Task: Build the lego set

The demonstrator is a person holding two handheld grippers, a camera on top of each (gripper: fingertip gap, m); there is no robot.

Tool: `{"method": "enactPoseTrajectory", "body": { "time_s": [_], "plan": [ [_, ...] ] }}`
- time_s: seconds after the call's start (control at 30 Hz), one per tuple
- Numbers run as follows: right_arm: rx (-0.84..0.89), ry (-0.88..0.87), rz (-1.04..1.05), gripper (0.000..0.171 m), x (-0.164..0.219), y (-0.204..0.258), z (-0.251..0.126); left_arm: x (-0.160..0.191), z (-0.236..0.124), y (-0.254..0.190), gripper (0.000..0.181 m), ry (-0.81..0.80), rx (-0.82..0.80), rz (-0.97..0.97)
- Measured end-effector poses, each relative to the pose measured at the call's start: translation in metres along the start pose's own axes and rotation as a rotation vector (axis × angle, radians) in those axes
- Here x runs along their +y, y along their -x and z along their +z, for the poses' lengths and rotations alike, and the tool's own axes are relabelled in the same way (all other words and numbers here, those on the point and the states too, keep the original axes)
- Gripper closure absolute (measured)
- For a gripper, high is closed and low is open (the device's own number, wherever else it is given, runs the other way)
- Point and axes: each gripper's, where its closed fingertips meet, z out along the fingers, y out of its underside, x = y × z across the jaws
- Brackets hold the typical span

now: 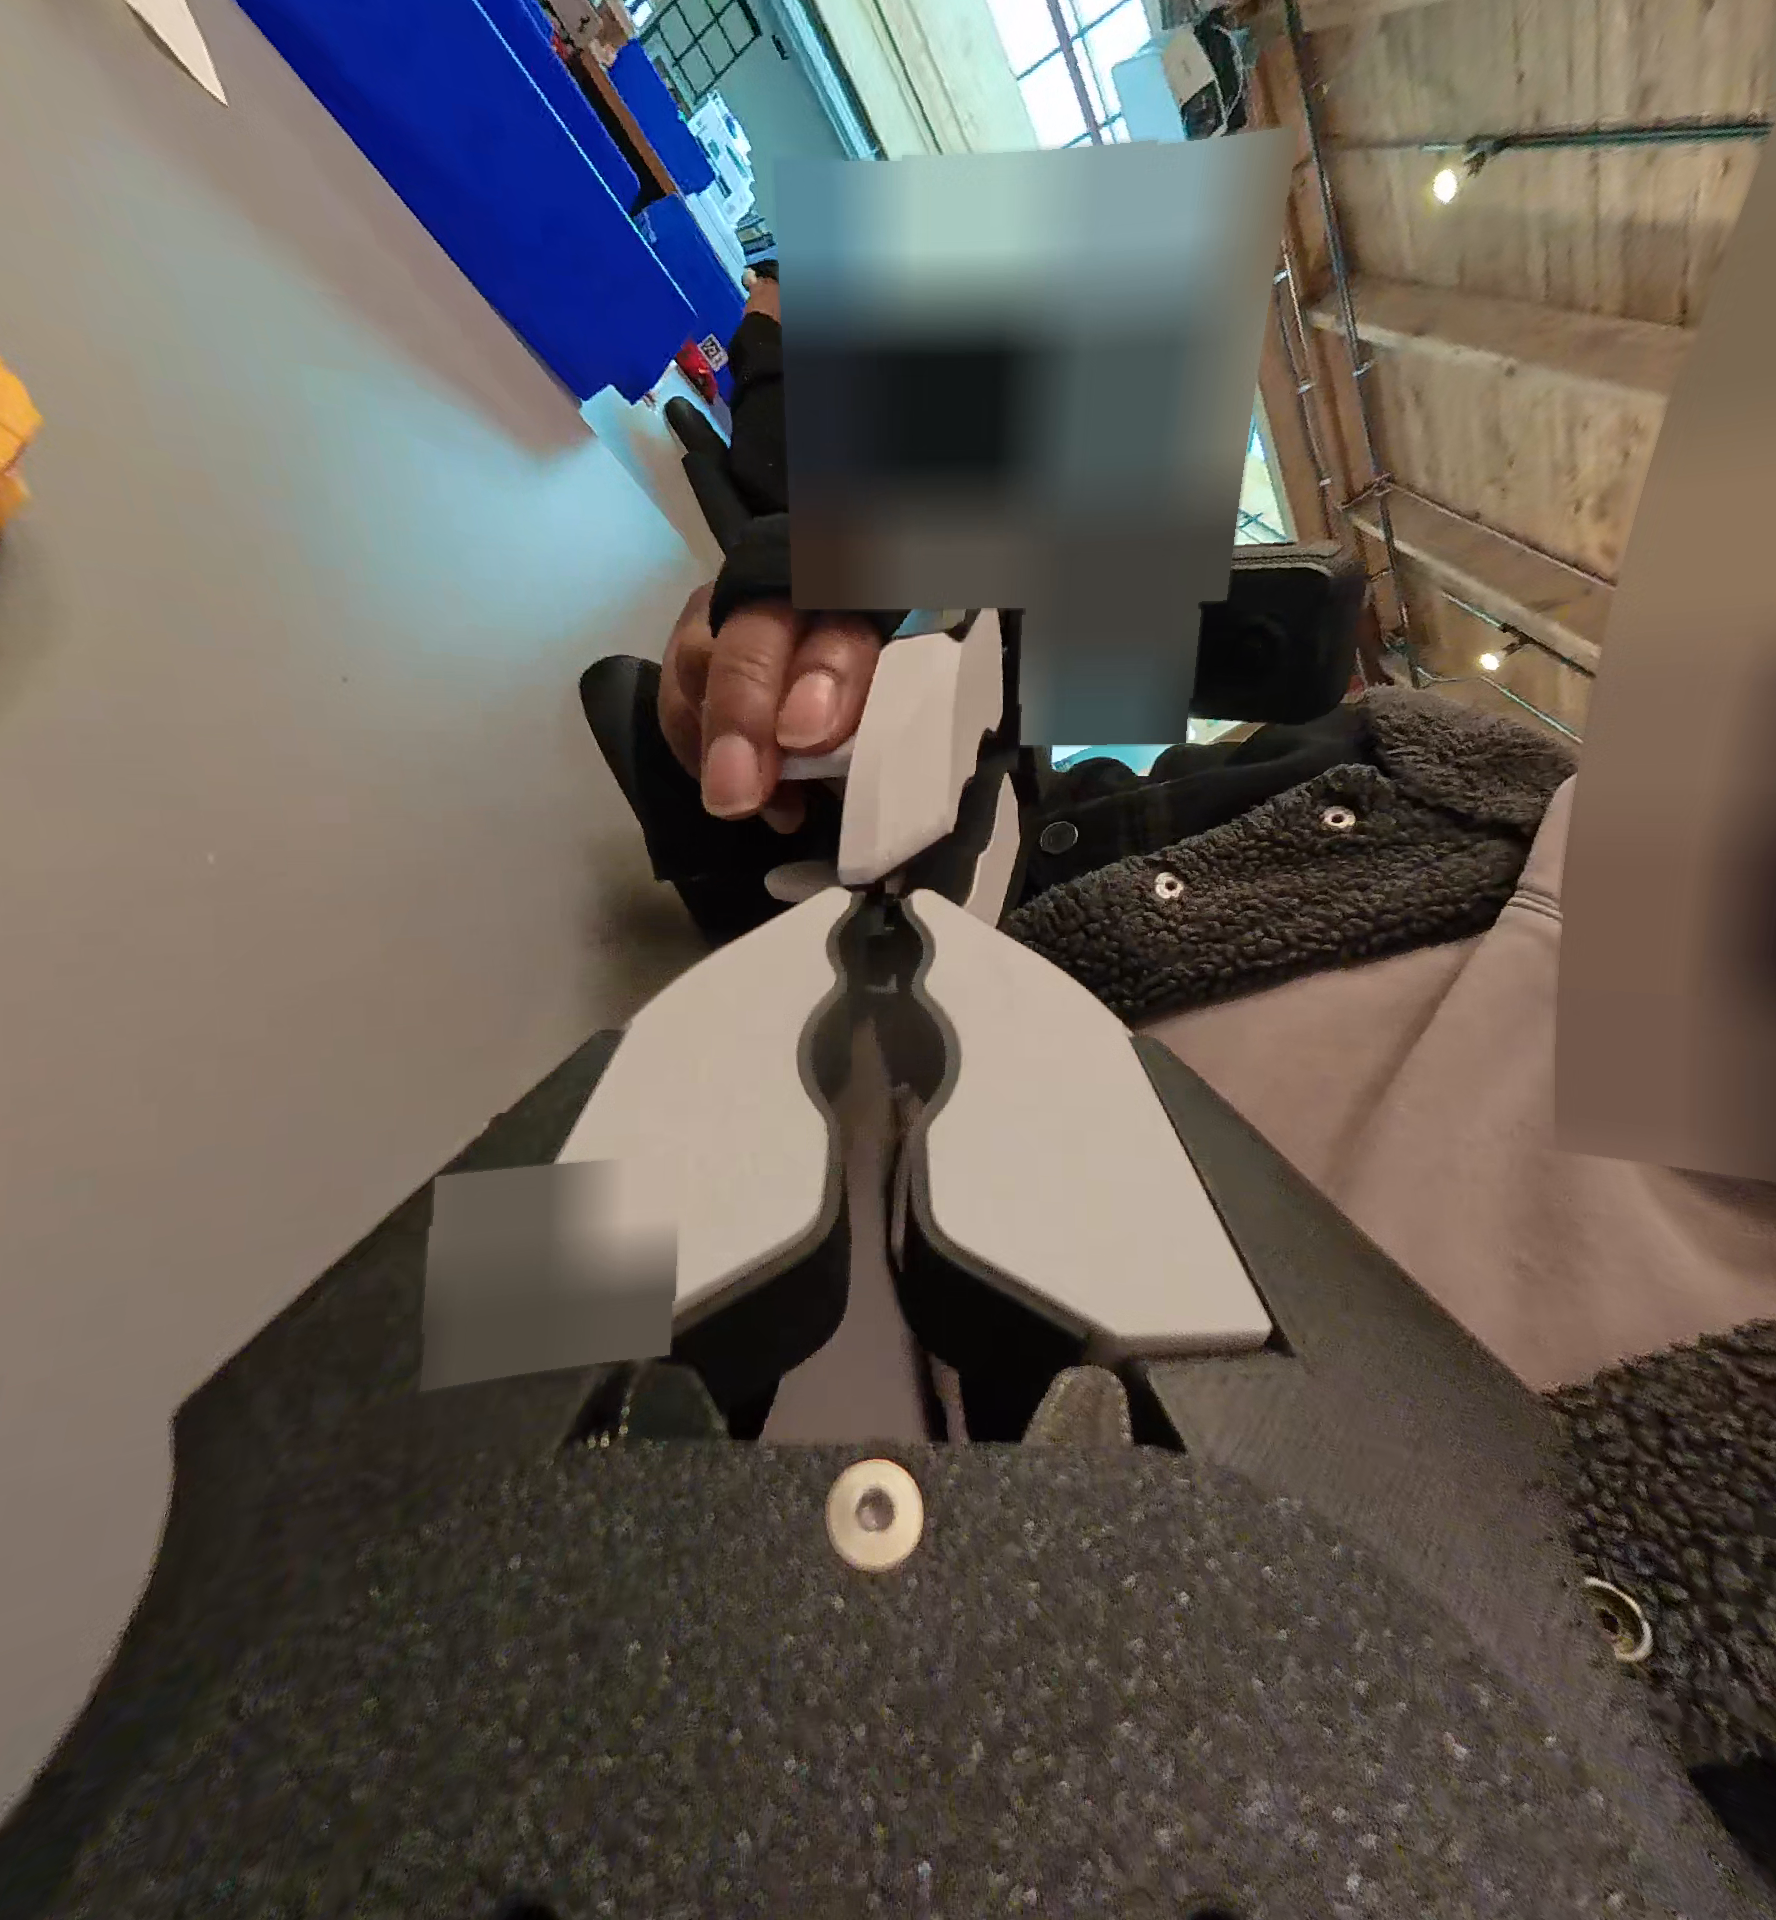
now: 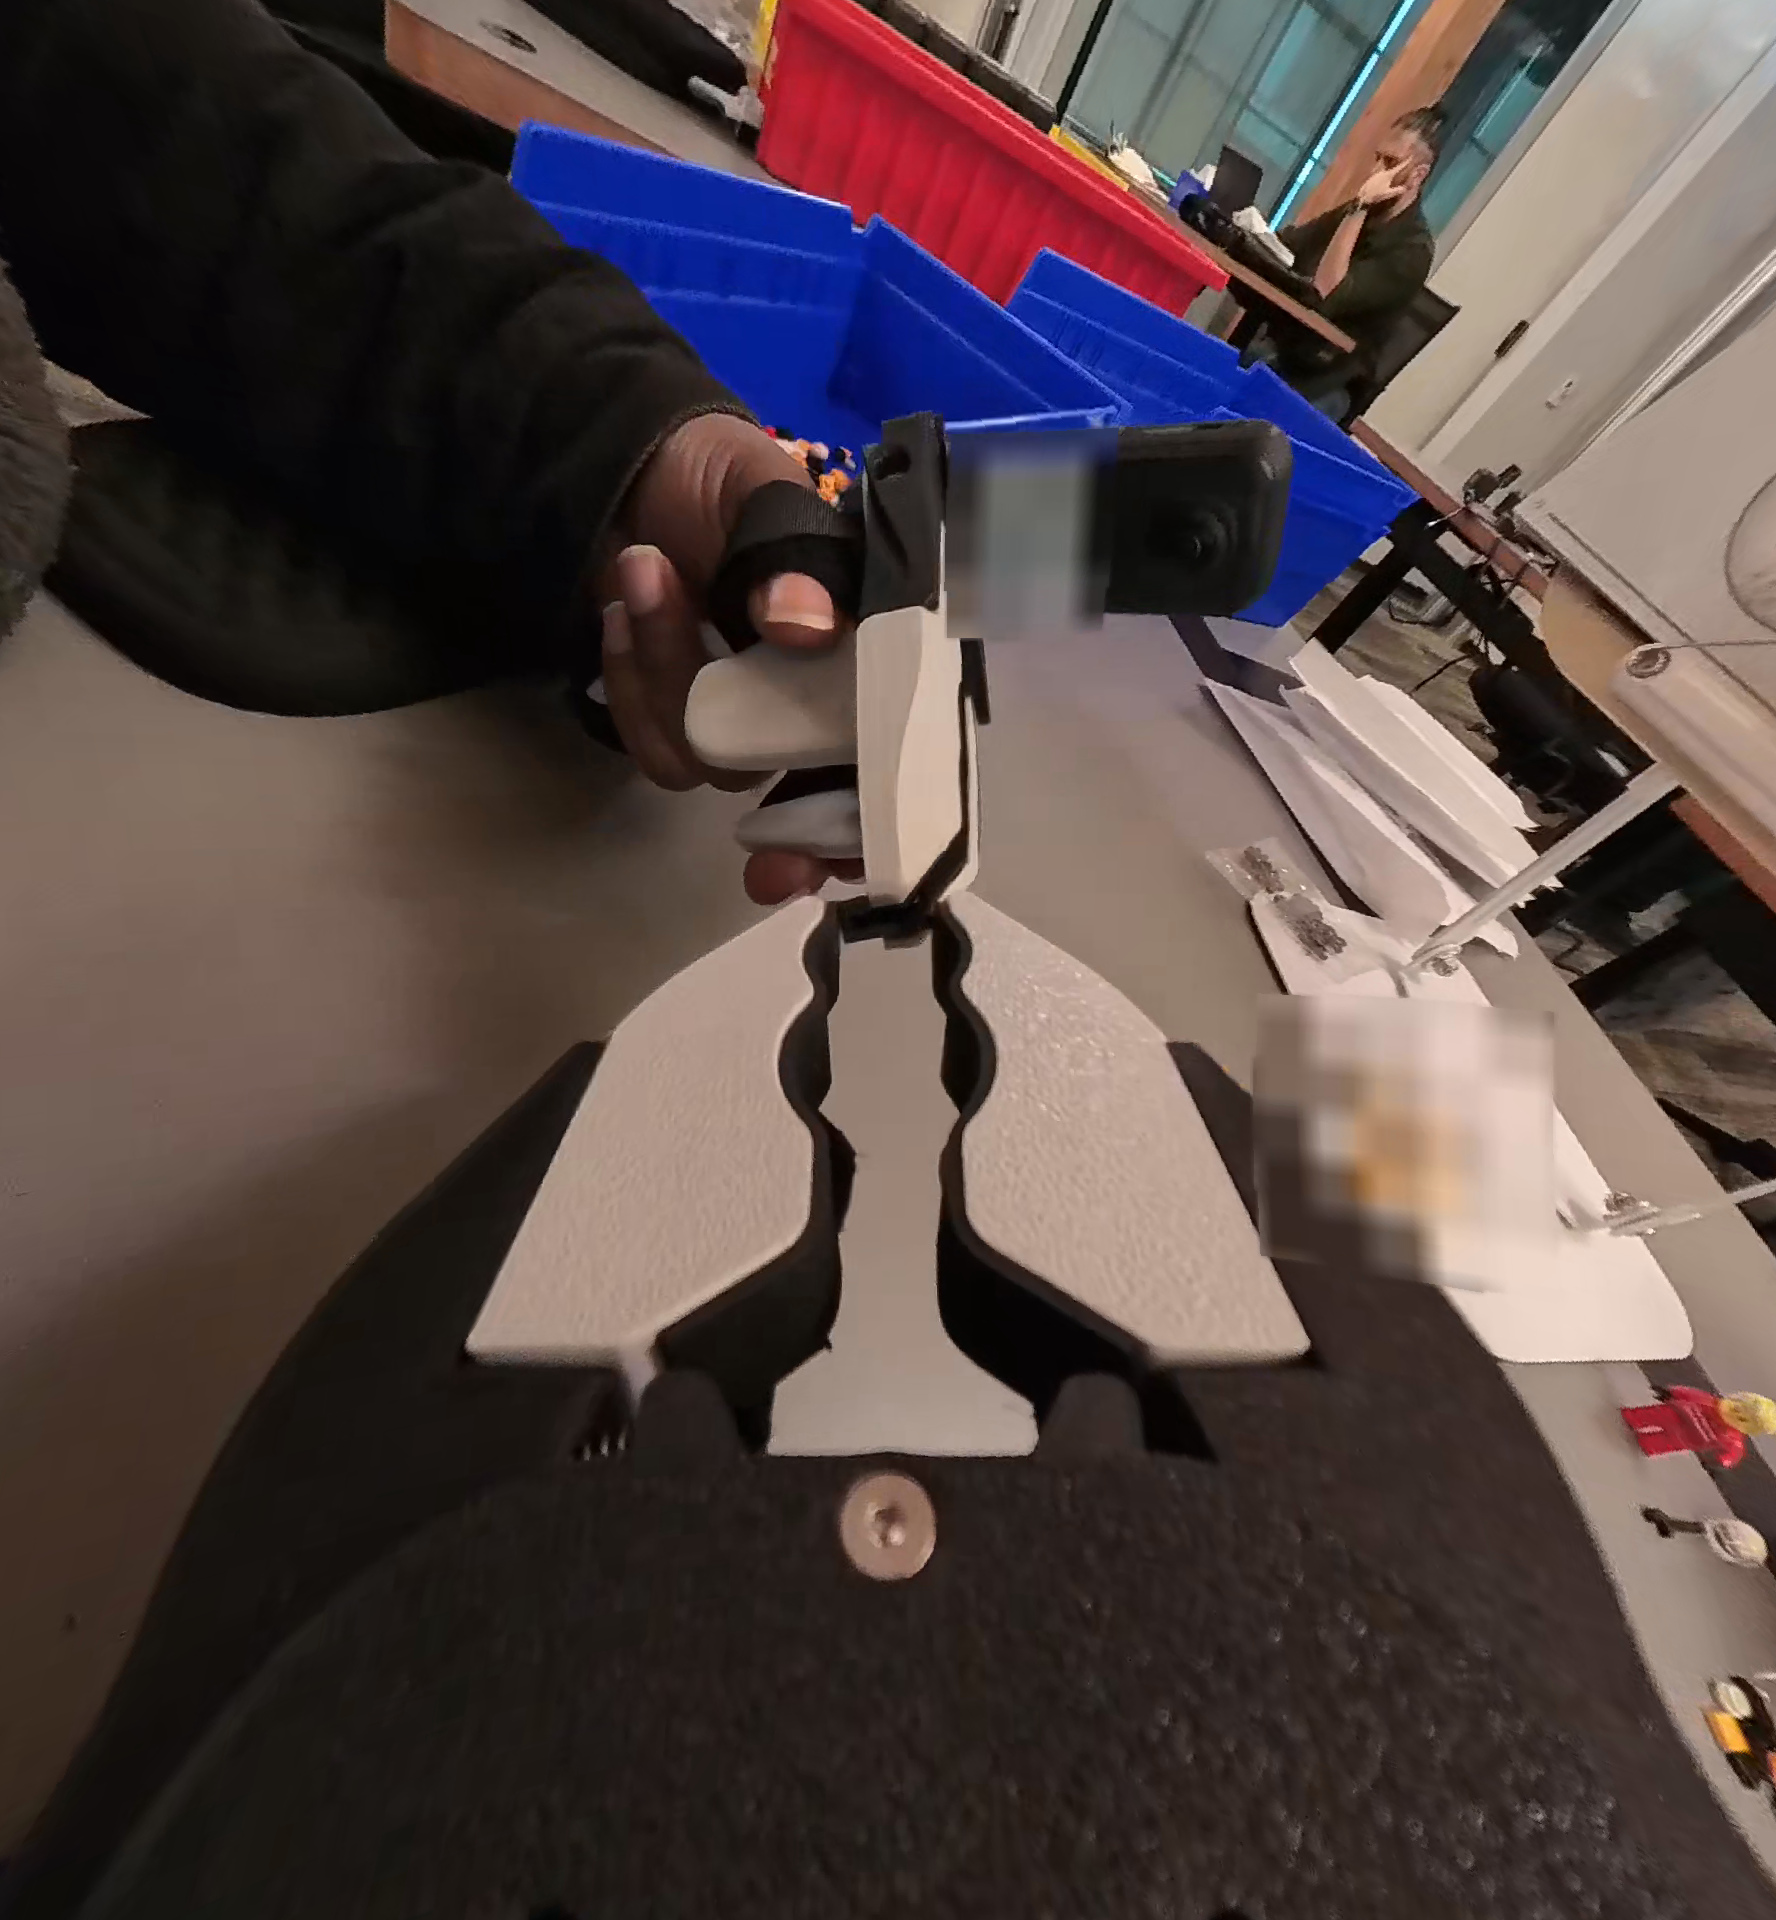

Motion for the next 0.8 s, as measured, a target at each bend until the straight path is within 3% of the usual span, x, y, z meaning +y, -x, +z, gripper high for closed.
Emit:
{"method": "enactPoseTrajectory", "body": {
  "time_s": [0.17, 0.23, 0.4, 0.63, 0.8],
  "plan": [
    [-0.037, 0.015, 0.037, 0.155, 0.007, 0.002, 0.001, 0.001, -0.002, 0.006, 0.175, 0.003, -0.031, -0.009],
    [-0.041, 0.044, 0.063, 0.155, 0.015, -0.002, -0.002, -0.004, -0.01, 0.01, 0.164, -0.008, -0.096, 0.033],
    [-0.047, 0.315, 0.17, 0.155, 0.079, -0.018, -0.012, -0.024, -0.053, -0.005, 0.165, -0.067, -0.325, 0.284],
    [-0.142, 0.52, 0.282, 0.155, 0.117, -0.003, -0.014, -0.047, -0.168, -0.045, 0.173, -0.191, -0.797, 0.56],
    [-0.146, 0.551, 0.309, 0.147, 0.119, -0.003, -0.016, -0.048, -0.282, -0.084, 0.174, -0.341, -1.097, 0.54]
  ]
}}
